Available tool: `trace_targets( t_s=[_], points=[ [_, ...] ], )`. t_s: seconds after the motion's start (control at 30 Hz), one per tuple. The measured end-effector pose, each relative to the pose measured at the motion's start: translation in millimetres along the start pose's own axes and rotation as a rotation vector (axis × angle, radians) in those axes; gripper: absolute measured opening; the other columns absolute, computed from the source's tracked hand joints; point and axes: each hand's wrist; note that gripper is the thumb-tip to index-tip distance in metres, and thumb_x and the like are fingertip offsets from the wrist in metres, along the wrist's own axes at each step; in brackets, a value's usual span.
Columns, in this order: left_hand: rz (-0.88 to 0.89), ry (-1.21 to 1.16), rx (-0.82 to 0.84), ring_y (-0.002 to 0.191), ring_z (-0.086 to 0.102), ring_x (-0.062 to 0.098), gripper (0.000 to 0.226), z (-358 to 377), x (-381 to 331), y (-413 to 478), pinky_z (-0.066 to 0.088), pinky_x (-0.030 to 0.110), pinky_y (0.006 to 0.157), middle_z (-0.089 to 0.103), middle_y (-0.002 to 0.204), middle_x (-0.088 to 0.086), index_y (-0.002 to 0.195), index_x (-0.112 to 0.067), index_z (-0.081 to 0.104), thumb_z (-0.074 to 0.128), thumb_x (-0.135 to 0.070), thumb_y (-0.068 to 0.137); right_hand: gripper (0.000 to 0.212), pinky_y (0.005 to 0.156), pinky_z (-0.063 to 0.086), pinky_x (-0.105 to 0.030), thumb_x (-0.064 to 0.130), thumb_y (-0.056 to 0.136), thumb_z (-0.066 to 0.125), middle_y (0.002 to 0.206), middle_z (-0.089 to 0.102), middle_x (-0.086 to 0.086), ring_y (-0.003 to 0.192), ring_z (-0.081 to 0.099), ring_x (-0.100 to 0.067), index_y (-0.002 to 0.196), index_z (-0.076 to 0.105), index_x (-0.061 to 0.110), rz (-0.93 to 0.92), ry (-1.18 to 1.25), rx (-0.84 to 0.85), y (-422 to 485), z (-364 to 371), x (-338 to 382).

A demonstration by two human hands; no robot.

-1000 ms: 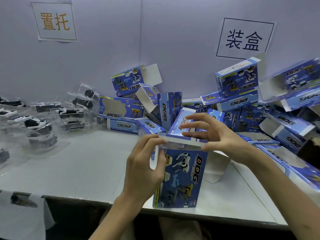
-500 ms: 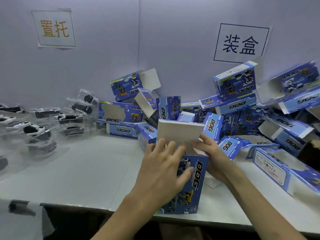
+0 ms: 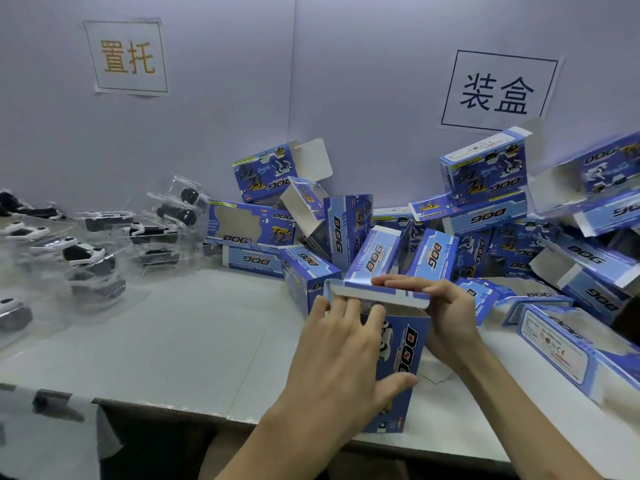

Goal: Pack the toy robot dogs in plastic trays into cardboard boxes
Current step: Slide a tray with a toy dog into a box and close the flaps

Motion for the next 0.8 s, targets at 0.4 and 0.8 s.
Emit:
trace_targets(
  t_s=[0.4,0.8],
  points=[
    [0.092,-0.234,-0.079,0.118,0.044,0.012,0.067,6,18,-15,0.038,0.029,0.1,0.048,0.129,-0.014,0.139,-0.033,0.036,0.048,-0.068,0.083,0.035,0.096,0.052,-0.025,0.039,0.089,0.067,0.118,0.073,0.01,0.114,0.066,-0.008,0.123,0.07,0.031,-0.051,-0.836,0.32,-7,21,43],
    [-0.05,-0.22,-0.424,0.125,0.041,0.024,0.043,22,14,-34,0.03,0.043,0.106,0.047,0.13,-0.003,0.127,-0.035,0.06,0.053,-0.04,0.085,0.034,0.104,0.044,-0.018,0.032,0.084,0.072,0.131,0.065,0.016,0.127,0.055,-0.001,0.118,0.074,0.029,-0.001,-0.893,0.409,-4,17,45]
  ],
)
Point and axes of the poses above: each hand's wrist, its own y-axis towards the middle knuckle, its own z-axis out of the palm, x = y × z
